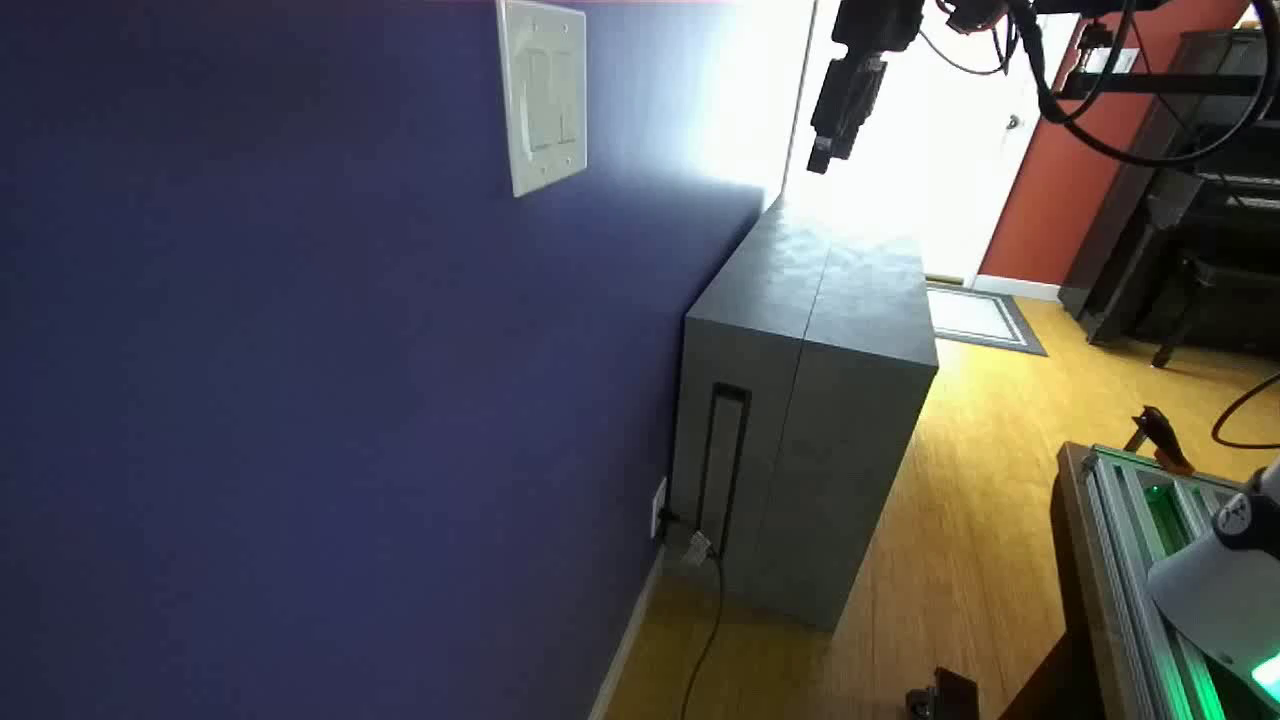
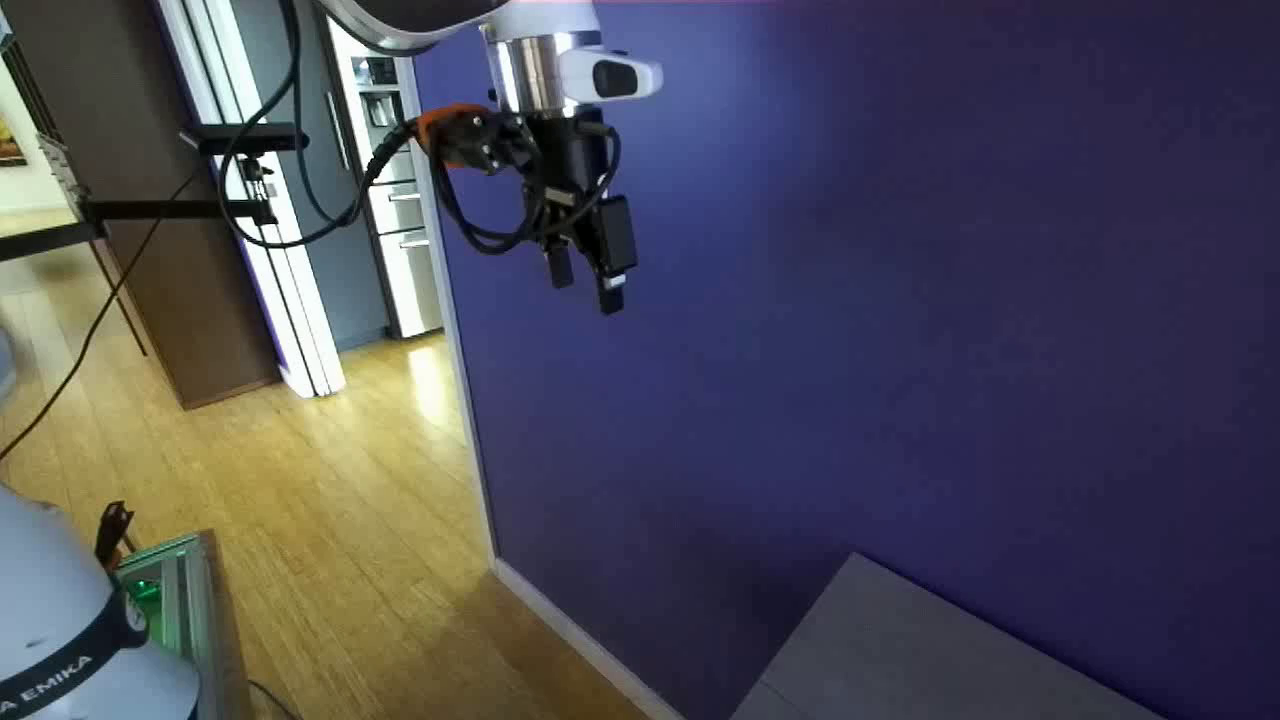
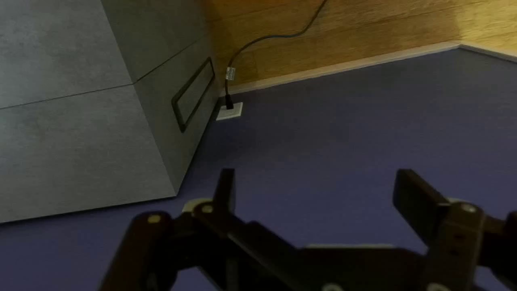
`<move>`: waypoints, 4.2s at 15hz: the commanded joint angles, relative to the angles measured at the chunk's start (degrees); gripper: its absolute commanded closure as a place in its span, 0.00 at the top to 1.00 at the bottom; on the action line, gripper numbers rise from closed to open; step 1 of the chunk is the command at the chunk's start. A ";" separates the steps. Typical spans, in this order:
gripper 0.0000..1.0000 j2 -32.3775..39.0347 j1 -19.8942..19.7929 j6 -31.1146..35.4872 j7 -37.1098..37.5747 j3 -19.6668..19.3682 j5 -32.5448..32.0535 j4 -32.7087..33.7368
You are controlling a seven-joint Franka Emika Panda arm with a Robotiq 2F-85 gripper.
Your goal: Flip the left light switch upwards
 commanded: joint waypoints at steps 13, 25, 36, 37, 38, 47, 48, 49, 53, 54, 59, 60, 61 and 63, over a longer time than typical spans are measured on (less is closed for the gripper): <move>1.00 -0.49 2.34 2.85 -0.37 0.34 6.45 1.28; 1.00 1.01 15.28 13.51 -8.07 2.36 34.58 7.73; 0.10 9.57 15.44 13.38 -10.64 4.60 51.01 12.52; 0.02 10.21 15.04 13.97 -10.28 5.08 50.50 12.79; 0.01 10.77 14.72 14.38 -10.09 5.46 50.20 13.11; 0.00 13.68 12.83 15.15 -8.59 7.11 50.08 16.09; 0.00 13.80 12.74 15.06 -8.49 7.22 50.09 16.15; 0.00 13.84 12.71 14.67 -8.57 7.29 50.10 16.27; 0.00 12.80 11.71 4.48 -6.72 7.34 44.24 16.74; 0.00 12.34 11.32 2.58 -5.46 7.46 41.65 16.74; 0.41 7.85 9.42 -6.04 0.83 8.00 21.79 16.75; 0.47 7.06 9.23 -8.56 1.81 8.06 19.18 17.23; 0.55 6.11 9.13 -11.98 2.88 8.16 17.31 17.88; 0.67 4.59 9.26 -17.77 3.57 8.45 14.67 19.31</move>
